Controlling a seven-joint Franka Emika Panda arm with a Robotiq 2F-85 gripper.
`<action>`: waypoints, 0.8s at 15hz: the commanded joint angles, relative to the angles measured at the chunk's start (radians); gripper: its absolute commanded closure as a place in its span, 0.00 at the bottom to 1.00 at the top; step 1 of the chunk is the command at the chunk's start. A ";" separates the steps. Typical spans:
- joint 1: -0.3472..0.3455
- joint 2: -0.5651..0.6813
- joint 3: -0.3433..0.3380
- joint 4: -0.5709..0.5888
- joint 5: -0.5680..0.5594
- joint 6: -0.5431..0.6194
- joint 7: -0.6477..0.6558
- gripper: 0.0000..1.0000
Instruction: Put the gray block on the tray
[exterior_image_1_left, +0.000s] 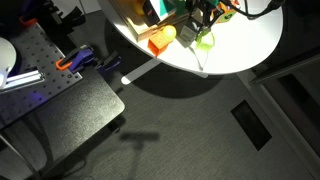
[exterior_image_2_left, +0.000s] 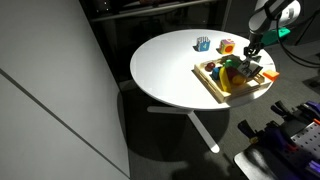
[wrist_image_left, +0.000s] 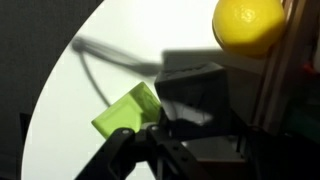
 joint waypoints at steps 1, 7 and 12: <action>0.020 -0.075 -0.015 0.001 -0.021 -0.076 0.029 0.68; 0.048 -0.165 0.013 -0.012 -0.011 -0.081 0.037 0.68; 0.101 -0.184 0.041 -0.002 -0.011 -0.090 0.070 0.68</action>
